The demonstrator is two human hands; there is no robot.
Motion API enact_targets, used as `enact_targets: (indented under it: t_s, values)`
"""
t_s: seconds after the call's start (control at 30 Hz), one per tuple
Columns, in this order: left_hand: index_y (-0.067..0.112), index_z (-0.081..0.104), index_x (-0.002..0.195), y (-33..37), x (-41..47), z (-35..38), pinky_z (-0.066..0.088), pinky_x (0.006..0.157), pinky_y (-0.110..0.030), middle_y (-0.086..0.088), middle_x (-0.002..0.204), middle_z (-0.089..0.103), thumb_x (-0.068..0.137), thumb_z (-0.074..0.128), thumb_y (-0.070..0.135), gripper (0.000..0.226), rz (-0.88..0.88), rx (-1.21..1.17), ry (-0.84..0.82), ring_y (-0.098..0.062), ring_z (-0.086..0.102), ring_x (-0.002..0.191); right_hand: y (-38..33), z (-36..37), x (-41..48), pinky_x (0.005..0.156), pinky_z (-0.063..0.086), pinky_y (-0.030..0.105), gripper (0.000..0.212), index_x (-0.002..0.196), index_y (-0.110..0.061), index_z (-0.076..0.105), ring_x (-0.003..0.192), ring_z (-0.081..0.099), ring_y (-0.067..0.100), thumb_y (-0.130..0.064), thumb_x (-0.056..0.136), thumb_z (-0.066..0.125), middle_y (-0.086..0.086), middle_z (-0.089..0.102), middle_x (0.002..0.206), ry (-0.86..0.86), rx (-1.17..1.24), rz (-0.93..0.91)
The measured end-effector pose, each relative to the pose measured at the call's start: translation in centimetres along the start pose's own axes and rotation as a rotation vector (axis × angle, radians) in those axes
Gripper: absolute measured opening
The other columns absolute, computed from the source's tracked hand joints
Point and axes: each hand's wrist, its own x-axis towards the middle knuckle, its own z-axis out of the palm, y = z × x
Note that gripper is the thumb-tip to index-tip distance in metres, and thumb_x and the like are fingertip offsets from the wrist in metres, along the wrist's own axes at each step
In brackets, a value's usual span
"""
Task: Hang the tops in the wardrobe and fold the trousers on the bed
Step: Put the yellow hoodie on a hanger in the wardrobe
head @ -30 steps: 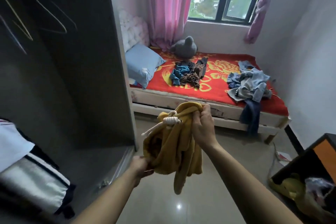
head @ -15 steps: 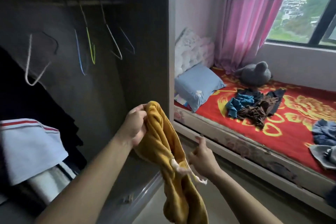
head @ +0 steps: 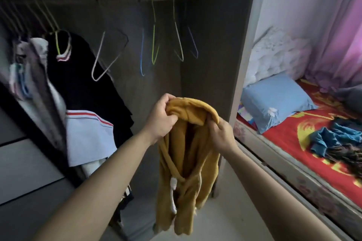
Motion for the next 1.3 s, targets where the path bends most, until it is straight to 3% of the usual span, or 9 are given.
enact_targets:
  t_s: [0.1,0.17,0.3,0.47,0.63,0.77,0.97,1.13,1.3]
  values:
    - [0.024,0.058,0.088,-4.3,0.4,-2.5,0.045,0.062,-0.011,0.005,0.083,0.062,0.081,0.06,-0.003,0.028,0.026,0.236,0.209,-0.006,0.057,0.074,-3.9,2.5,1.6,0.077,0.056,0.032,0.026,0.093,-0.024,0.062,0.088,0.064,0.015,-0.031,0.104,0.039,-0.001,0.066,0.092,0.058,0.117,-0.056]
    - [0.024,0.058,0.093,-8.0,0.4,-3.5,0.052,0.066,-0.023,0.005,0.092,0.061,0.082,0.063,0.005,0.022,-0.076,0.427,0.249,-0.007,0.058,0.079,-6.3,4.5,2.7,0.083,0.056,0.042,0.027,0.09,-0.021,0.062,0.089,0.064,0.021,-0.029,0.103,0.039,0.002,0.066,0.09,0.074,0.158,-0.065]
    - [0.019,0.053,0.096,-15.8,-0.7,-5.8,0.045,0.066,-0.031,-0.002,0.097,0.061,0.088,0.062,0.016,0.012,-0.47,0.657,0.042,-0.021,0.058,0.08,-9.9,7.9,5.3,0.086,0.056,0.052,0.03,0.082,-0.019,0.063,0.092,0.065,0.032,-0.027,0.098,0.039,0.013,0.067,0.092,0.2,0.262,-0.034]
    - [0.012,0.061,0.088,-19.0,1.2,-8.1,0.055,0.066,-0.032,-0.009,0.082,0.068,0.097,0.057,0.019,0.012,-0.73,0.018,-0.004,-0.022,0.065,0.068,-10.0,10.0,8.4,0.077,0.057,0.04,0.028,0.09,-0.013,0.063,0.087,0.064,0.024,-0.03,0.095,0.04,0.008,0.066,0.09,0.282,0.185,-0.095]
    - [0.011,0.068,0.108,-17.2,4.8,-10.0,0.057,0.085,-0.054,-0.016,0.101,0.074,0.102,0.051,0.024,0.022,-0.694,-0.507,0.032,-0.032,0.072,0.095,-7.9,11.2,10.3,0.068,0.045,0.026,0.014,0.093,-0.026,0.055,0.086,0.057,0.011,-0.029,0.1,0.043,-0.002,0.059,0.093,0.348,0.14,0.013]
    - [0.012,0.066,0.102,-16.5,6.4,-11.3,0.06,0.068,-0.043,-0.015,0.094,0.073,0.104,0.043,0.028,0.028,-0.67,-0.439,0.118,-0.031,0.07,0.088,-6.3,12.0,12.1,0.068,0.043,0.026,0.002,0.097,-0.029,0.051,0.088,0.055,0.009,-0.03,0.096,0.049,-0.006,0.057,0.097,0.346,0.094,0.1]
    - [0.01,0.065,0.09,-14.8,8.9,-12.8,0.052,0.066,-0.032,-0.012,0.084,0.069,0.095,0.054,0.022,0.017,-0.511,-0.246,0.266,-0.024,0.067,0.078,-5.3,14.8,13.9,0.07,0.047,0.025,0.034,0.119,-0.027,0.048,0.093,0.056,0.008,-0.026,0.086,0.058,-0.007,0.056,0.103,0.209,0.081,0.195]
    - [0.01,0.063,0.095,-14.0,9.7,-14.5,0.052,0.057,-0.029,-0.008,0.079,0.069,0.082,0.068,-0.004,0.02,-0.471,-0.308,0.267,-0.021,0.069,0.071,-6.5,15.9,15.4,0.094,0.049,0.039,0.049,0.136,-0.024,0.042,0.098,0.052,0.013,-0.025,0.088,0.056,0.002,0.043,0.129,0.068,-0.038,0.184]
    - [0.004,0.067,0.1,-13.4,9.4,-16.4,0.058,0.07,-0.037,-0.013,0.088,0.072,0.097,0.06,0.016,0.014,-0.539,-0.43,0.461,-0.025,0.07,0.083,-11.7,18.5,15.8,0.106,0.036,0.032,0.043,0.132,-0.015,0.048,0.126,0.041,0.02,-0.014,0.09,0.06,0.004,0.04,0.134,0.148,-0.036,-0.305]
